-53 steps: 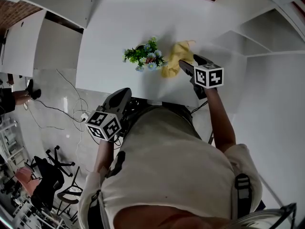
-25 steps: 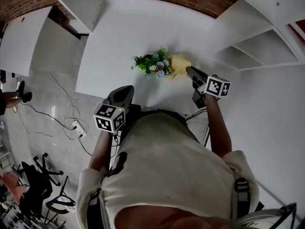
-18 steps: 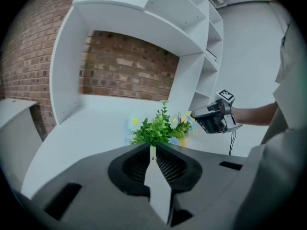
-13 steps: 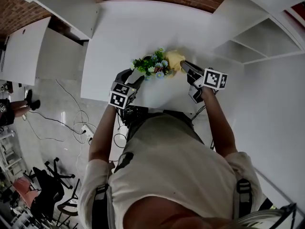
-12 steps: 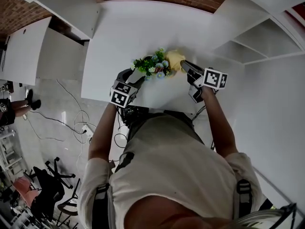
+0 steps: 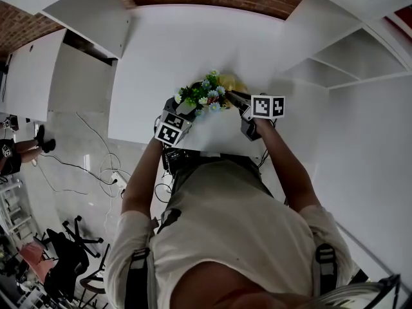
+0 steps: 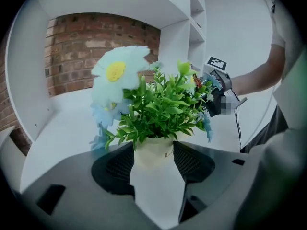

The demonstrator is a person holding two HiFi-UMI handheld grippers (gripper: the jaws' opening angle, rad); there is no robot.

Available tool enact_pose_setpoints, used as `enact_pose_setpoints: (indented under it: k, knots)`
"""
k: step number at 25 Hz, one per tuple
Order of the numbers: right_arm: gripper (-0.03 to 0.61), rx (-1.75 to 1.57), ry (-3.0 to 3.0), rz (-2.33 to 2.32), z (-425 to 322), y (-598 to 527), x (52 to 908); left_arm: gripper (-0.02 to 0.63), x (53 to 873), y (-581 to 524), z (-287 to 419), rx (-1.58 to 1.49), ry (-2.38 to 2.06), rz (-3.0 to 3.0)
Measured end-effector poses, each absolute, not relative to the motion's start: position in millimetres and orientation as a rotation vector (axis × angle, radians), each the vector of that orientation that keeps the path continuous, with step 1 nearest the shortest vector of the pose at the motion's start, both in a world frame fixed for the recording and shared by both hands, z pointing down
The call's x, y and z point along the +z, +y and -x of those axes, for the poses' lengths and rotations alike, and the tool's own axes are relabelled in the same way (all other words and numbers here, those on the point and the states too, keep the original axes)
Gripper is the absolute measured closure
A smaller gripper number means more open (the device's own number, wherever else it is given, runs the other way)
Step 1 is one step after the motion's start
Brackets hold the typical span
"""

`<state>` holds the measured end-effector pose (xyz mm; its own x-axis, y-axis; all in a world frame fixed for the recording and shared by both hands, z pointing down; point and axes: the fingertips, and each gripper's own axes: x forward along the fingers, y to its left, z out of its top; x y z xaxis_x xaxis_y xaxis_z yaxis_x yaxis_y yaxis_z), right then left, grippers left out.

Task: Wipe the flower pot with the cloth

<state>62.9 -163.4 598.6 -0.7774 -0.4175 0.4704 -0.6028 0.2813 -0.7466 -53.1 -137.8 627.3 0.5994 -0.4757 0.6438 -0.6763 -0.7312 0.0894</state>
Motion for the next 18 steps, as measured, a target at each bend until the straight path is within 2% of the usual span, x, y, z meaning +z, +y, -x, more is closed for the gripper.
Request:
enact_pose_setpoints:
  k: [18]
  knots:
    - [0.517, 1.507, -2.293, -0.891, -59, -123, 618, 0.357, 619, -135, 58, 0.801, -1.026, -2.496]
